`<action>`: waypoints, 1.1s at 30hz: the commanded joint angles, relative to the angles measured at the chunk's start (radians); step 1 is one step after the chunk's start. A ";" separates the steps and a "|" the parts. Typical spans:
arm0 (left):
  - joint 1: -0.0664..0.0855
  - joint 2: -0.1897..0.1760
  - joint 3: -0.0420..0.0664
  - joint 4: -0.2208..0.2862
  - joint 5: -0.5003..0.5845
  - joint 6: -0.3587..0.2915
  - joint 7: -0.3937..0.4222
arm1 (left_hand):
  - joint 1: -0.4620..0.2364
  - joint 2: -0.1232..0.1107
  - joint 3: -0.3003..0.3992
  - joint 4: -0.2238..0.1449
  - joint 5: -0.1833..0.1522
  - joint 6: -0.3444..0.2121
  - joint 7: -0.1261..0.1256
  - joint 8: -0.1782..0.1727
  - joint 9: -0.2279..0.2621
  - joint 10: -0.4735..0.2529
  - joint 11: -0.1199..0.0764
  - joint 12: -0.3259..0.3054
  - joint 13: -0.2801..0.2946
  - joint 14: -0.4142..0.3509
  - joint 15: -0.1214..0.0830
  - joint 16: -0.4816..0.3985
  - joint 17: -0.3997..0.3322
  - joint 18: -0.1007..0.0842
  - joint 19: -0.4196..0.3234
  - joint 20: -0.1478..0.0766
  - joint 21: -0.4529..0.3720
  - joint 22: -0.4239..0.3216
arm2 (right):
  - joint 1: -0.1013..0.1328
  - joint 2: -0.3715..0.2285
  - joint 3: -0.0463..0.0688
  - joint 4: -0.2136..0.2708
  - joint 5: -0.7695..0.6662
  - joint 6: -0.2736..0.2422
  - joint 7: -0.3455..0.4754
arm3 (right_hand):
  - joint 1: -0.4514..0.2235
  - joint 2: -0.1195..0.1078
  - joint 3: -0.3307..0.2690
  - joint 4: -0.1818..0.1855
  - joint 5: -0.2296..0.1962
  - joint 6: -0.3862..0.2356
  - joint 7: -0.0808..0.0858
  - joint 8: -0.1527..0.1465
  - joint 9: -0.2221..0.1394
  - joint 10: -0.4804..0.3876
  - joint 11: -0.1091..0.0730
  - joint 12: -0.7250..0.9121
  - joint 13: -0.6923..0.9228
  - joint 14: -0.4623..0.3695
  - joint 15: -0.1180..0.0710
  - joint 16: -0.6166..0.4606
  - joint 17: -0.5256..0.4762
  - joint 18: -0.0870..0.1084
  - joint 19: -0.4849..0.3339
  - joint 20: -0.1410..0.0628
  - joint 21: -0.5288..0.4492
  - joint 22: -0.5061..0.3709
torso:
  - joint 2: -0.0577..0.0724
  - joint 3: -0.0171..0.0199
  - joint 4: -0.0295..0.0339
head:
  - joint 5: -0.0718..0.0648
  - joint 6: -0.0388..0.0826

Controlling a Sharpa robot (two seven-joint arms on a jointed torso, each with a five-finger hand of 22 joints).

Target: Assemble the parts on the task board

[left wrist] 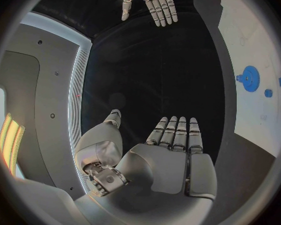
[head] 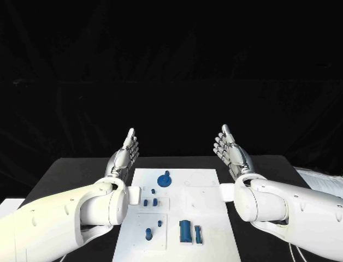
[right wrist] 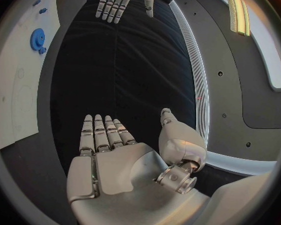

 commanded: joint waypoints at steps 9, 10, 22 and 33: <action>0.000 0.001 0.001 0.003 -0.028 -0.034 0.026 | -0.158 0.000 -0.098 -0.001 -0.006 -0.122 -0.005 -0.007 -0.001 -0.130 -0.002 -0.006 -0.001 -0.124 0.000 -0.011 -0.001 -0.031 -0.104 -0.013 -0.006 -0.052 | 0.000 0.000 0.000 0.002 0.005 -0.020 0.025 | -0.164 0.000 -0.034 0.000 -0.005 -0.122 -0.004 -0.007 -0.001 -0.140 0.000 -0.006 -0.001 -0.149 0.000 -0.004 -0.004 -0.029 -0.136 -0.003 -0.008 -0.009 | 0.000 0.0000 0.0002 | 0.000 0.000; 0.000 0.001 0.001 0.003 -0.028 -0.034 0.026 | -0.164 0.000 -0.098 -0.001 -0.006 -0.127 -0.005 -0.007 -0.001 -0.135 -0.002 -0.006 -0.001 -0.128 0.000 -0.011 -0.001 -0.031 -0.109 -0.013 -0.006 -0.052 | 0.000 0.000 0.000 0.002 0.005 -0.020 0.025 | -0.169 0.000 -0.034 0.000 -0.005 -0.127 -0.004 -0.007 -0.001 -0.145 0.000 -0.006 -0.001 -0.155 0.000 -0.004 -0.004 -0.029 -0.141 -0.003 -0.008 -0.009 | 0.000 0.0000 0.0002 | 0.000 0.000; 0.000 0.001 0.001 0.003 -0.028 -0.034 0.026 | -0.309 0.000 -0.098 -0.001 -0.006 -0.239 -0.005 -0.007 -0.001 -0.255 -0.002 -0.006 -0.001 -0.241 0.000 -0.011 -0.001 -0.031 -0.205 -0.013 -0.006 -0.052 | 0.000 0.000 0.000 0.002 0.005 -0.020 0.025 | -0.319 0.000 -0.034 0.000 -0.005 -0.238 -0.004 -0.007 -0.001 -0.272 0.000 -0.006 -0.001 -0.290 0.000 -0.004 -0.004 -0.029 -0.266 -0.003 -0.008 -0.009 | 0.000 0.0000 0.0002 | 0.000 0.000; 0.000 0.001 0.001 0.003 -0.028 -0.034 0.026 | -0.309 0.000 -0.098 -0.001 -0.006 -0.239 -0.005 -0.007 -0.001 -0.255 -0.002 -0.006 -0.001 -0.241 0.000 -0.011 -0.001 -0.031 -0.205 -0.013 -0.006 -0.052 | 0.000 0.000 0.000 0.002 0.005 -0.020 0.025 | -0.319 0.000 -0.034 0.000 -0.005 -0.238 -0.004 -0.007 -0.001 -0.272 0.000 -0.006 -0.001 -0.290 0.000 -0.004 -0.004 -0.029 -0.266 -0.003 -0.008 -0.009 | 0.000 0.0000 0.0002 | 0.000 0.000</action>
